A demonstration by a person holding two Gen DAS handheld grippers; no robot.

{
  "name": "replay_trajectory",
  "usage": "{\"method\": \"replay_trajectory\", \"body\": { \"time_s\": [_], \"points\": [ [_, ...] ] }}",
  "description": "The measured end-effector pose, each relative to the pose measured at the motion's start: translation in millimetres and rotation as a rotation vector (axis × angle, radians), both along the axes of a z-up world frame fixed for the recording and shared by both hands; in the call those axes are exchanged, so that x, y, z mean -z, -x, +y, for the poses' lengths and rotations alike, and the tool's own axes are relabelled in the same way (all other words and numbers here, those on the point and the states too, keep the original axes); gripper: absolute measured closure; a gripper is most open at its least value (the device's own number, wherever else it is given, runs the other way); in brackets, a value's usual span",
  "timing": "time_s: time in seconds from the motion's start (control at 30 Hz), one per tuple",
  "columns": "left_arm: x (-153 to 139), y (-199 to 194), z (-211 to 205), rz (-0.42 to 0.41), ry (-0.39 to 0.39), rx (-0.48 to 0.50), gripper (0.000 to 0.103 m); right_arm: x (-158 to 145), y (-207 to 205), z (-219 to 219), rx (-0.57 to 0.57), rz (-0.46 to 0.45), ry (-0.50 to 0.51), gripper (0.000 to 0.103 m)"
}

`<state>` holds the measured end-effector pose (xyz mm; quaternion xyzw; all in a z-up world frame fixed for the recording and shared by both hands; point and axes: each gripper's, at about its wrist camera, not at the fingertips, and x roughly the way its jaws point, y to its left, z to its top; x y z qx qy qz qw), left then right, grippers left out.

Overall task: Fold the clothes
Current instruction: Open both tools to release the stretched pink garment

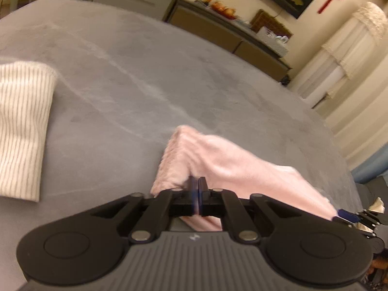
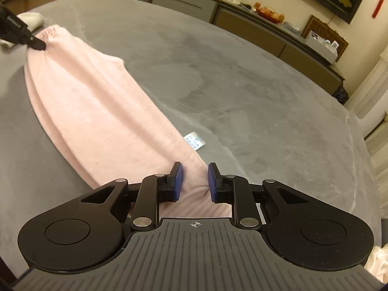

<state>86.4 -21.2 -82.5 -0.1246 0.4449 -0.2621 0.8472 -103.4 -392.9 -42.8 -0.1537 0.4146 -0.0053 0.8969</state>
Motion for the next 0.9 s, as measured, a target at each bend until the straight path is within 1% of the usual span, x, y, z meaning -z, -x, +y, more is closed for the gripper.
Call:
{"method": "replay_trajectory", "body": {
  "time_s": [0.03,0.07,0.1,0.13,0.17,0.2,0.23,0.27,0.3,0.33,0.37,0.43,0.47,0.5,0.57,0.63,0.67,0.73,0.77,0.8,0.83,0.87,0.9],
  "points": [
    [-11,4,0,-0.031,0.023,0.011,0.087,-3,4,2,0.014,-0.017,0.001,0.079],
    [-20,9,0,-0.060,0.043,0.024,0.086,-9,9,4,0.013,-0.054,-0.008,0.077],
    [-24,14,-1,-0.071,0.046,0.048,0.086,-16,16,7,0.001,-0.099,-0.023,0.073],
    [-23,16,-5,-0.061,0.022,0.065,0.086,-19,21,12,-0.027,-0.125,-0.042,0.073],
    [-17,15,-9,-0.032,-0.012,0.075,0.086,-20,25,17,-0.066,-0.140,-0.063,0.072],
    [-7,13,-13,0.003,-0.048,0.074,0.087,-16,25,23,-0.095,-0.115,-0.063,0.071],
    [1,12,-17,0.030,-0.079,0.073,0.092,-9,23,29,-0.118,-0.067,-0.050,0.070],
    [2,13,-18,0.016,-0.079,0.073,0.092,-2,22,34,-0.142,-0.019,-0.038,0.070],
    [0,15,-18,0.018,-0.088,0.082,0.092,3,22,35,-0.147,-0.003,-0.039,0.066],
    [-4,15,-17,0.013,-0.080,0.086,0.092,3,21,32,-0.131,0.007,-0.055,0.068],
    [-7,16,-17,0.008,-0.072,0.090,0.092,1,18,28,-0.111,0.024,-0.077,0.068],
    [-13,18,-15,-0.002,-0.056,0.099,0.088,-2,17,20,-0.072,0.031,-0.122,0.066],
    [-17,19,-16,-0.009,-0.046,0.103,0.087,-4,17,18,-0.060,0.017,-0.131,0.066],
    [-23,18,-20,-0.029,-0.027,0.106,0.086,-9,17,15,-0.049,-0.018,-0.140,0.064],
    [-35,16,-28,-0.067,0.009,0.114,0.083,-20,20,5,0.000,-0.097,-0.194,0.058],
    [-37,11,-50,-0.079,0.021,0.133,0.083,-20,16,-3,0.055,-0.106,-0.214,0.058],
    [-34,8,-63,-0.078,0.008,0.141,0.083,-16,14,-6,0.075,-0.084,-0.207,0.058],
    [-26,0,-89,-0.075,-0.022,0.157,0.083,-5,8,-2,0.079,-0.039,-0.152,0.059],
    [-19,-3,-101,-0.071,-0.055,0.159,0.083,1,5,1,0.078,-0.019,-0.122,0.058],
    [-11,-6,-109,-0.059,-0.098,0.147,0.083,2,5,-2,0.093,-0.013,-0.125,0.058],
    [-5,-8,-112,-0.054,-0.117,0.129,0.086,1,9,-7,0.116,-0.015,-0.148,0.053],
    [0,-9,-114,-0.047,-0.134,0.113,0.086,1,12,-13,0.140,-0.018,-0.171,0.049],
    [-2,-10,-117,-0.035,-0.142,0.111,0.086,0,15,-19,0.164,-0.021,-0.194,0.041]
  ]
}}
